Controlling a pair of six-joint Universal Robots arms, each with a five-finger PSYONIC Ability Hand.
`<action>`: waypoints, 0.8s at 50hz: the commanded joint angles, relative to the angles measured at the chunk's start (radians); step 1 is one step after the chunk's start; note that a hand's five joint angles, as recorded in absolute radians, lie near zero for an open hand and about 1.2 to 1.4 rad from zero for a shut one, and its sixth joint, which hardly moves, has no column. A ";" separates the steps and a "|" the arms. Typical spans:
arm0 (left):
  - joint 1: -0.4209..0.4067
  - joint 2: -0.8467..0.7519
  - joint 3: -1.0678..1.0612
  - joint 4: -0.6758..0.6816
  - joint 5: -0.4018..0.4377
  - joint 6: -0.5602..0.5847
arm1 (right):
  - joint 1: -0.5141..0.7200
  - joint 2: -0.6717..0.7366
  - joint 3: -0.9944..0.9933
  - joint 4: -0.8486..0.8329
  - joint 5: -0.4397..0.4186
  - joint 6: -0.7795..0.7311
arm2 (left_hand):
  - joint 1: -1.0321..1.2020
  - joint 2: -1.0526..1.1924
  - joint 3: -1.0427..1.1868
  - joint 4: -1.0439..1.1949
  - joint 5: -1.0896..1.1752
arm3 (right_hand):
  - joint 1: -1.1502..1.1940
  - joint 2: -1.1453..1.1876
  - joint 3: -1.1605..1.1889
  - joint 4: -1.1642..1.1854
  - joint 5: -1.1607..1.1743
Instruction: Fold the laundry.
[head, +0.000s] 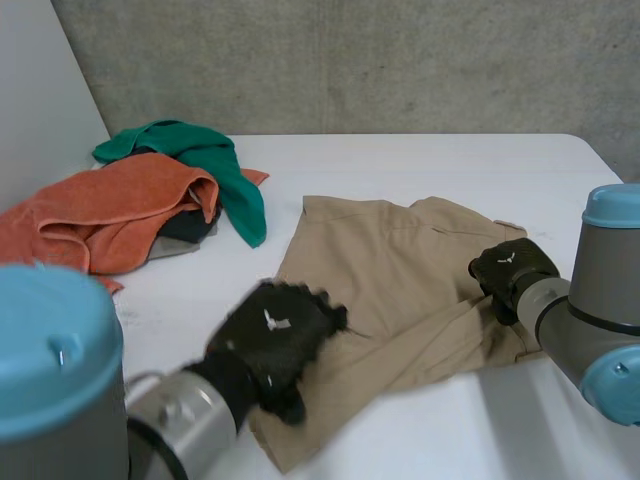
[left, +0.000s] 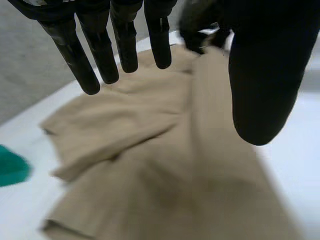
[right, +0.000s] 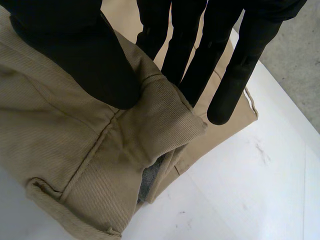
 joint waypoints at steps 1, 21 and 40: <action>-0.126 -0.021 -0.043 0.006 0.012 -0.040 | 0.000 0.022 -0.012 -0.005 0.013 -0.002 | 0.100 0.108 0.103 0.118 0.119 | 0.286 0.234 0.219 0.196 0.234; -0.060 -0.307 0.052 0.182 -0.226 -0.018 | -0.009 0.021 0.007 -0.011 0.013 -0.004 | 0.074 0.081 0.077 0.092 0.093 | 0.286 0.234 0.219 0.196 0.234; 0.071 -0.273 0.017 0.312 -0.238 0.181 | 0.002 0.027 0.018 -0.014 0.013 -0.015 | 0.086 0.093 0.088 0.104 0.104 | 0.286 0.234 0.219 0.196 0.234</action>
